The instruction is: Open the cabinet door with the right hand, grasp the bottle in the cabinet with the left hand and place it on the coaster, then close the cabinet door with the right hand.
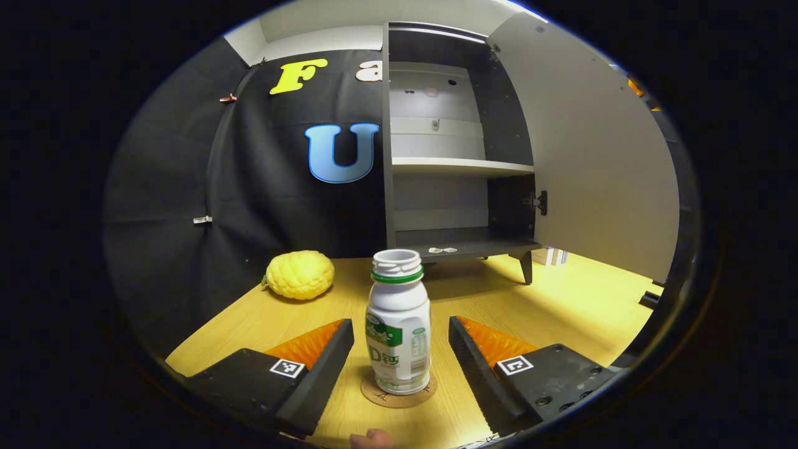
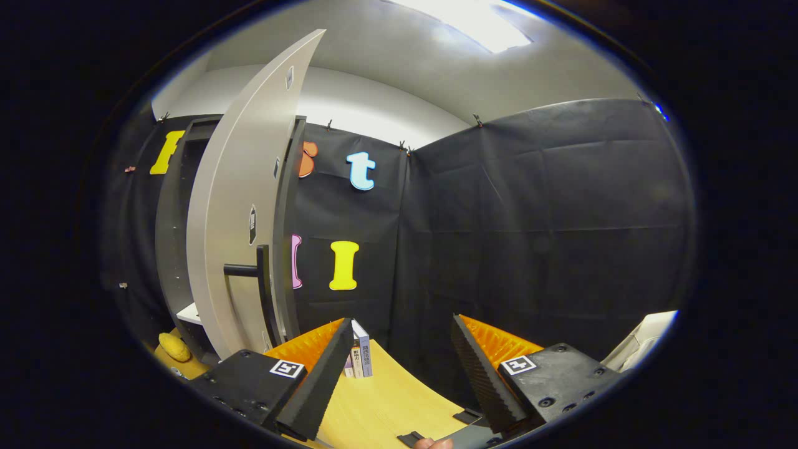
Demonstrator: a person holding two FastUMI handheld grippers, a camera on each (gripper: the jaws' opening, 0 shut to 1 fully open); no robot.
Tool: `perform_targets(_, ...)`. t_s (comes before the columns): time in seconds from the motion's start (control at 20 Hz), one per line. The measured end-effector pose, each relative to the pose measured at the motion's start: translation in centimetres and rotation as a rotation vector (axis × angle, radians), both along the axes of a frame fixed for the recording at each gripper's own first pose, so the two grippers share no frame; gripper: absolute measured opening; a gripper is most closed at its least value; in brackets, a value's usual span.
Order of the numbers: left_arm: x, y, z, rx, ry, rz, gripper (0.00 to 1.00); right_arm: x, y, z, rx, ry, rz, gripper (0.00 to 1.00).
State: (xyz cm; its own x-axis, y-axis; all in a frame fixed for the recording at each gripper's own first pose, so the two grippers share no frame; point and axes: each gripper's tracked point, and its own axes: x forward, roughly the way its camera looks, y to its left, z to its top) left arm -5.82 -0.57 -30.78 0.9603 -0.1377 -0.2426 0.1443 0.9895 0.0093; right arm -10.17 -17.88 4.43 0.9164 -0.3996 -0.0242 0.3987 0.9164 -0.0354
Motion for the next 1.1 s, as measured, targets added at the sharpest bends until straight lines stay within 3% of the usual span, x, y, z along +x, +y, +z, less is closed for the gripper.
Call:
perform_targets(0.3, -1.2, -0.5, 9.5, -0.008, -0.01, 0.102, 0.96, 2.1, 0.2, -0.3, 0.069, 0.005, 0.116, 0.98)
perform_targets(0.55, -0.1, -1.6, 18.9, 0.076, -0.054, 0.144, 0.96, 3.6, 0.8, -0.4, 0.083, -0.004, 0.221, 0.94)
perform_targets(0.65, 0.2, -2.0, 22.2, 0.073, -0.067, 0.159, 0.96, 3.9, 1.0, -0.6, 0.106, -0.002, 0.265, 0.98)
perform_targets(0.9, 0.2, -2.8, 27.3, -0.046, -0.031, 0.201, 0.96, 3.8, 1.7, -1.3, 0.168, 0.012, 0.349, 0.98)
perform_targets(1.1, 0.3, -2.3, 30.6, 0.003, -0.091, 0.206, 0.96, 3.6, 3.2, -1.0, 0.181, 0.017, 0.388, 1.0)
